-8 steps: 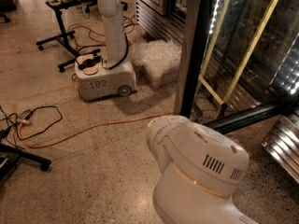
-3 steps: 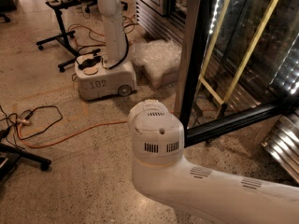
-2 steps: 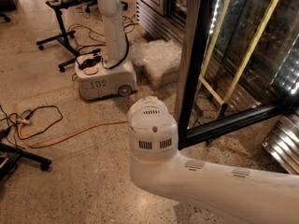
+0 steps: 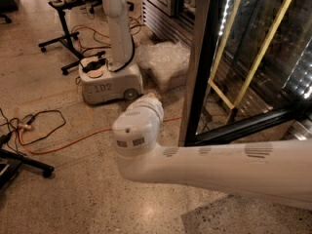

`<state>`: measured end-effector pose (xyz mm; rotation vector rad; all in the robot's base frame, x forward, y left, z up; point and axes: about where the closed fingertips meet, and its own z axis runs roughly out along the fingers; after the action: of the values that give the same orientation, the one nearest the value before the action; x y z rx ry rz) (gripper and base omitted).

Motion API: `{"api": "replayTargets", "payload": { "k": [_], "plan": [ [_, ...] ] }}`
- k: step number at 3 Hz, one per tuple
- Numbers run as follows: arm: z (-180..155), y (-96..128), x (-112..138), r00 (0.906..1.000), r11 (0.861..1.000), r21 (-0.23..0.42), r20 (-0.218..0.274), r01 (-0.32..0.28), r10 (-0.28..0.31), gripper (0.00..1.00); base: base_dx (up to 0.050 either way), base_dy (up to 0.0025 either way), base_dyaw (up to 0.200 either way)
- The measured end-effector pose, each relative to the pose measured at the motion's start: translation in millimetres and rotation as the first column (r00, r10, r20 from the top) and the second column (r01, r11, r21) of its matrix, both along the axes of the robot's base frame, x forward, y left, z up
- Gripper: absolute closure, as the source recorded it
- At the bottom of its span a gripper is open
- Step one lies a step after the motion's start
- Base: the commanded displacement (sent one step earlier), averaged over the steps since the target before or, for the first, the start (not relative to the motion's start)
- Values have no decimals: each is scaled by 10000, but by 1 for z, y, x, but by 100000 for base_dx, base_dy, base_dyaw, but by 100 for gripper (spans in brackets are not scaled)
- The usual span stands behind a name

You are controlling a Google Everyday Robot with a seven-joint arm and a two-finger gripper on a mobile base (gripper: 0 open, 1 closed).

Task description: Close left fridge door

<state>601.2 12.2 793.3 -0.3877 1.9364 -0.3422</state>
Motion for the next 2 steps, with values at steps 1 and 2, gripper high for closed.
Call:
{"api": "replayTargets", "payload": {
  "k": [1,2],
  "plan": [
    [3,19,-2,9999,9981,-611,110,-47,54,100,0,0,0],
    [3,19,-2,9999,9981,-613,111,-45,52,100,0,0,0]
  ]
}}
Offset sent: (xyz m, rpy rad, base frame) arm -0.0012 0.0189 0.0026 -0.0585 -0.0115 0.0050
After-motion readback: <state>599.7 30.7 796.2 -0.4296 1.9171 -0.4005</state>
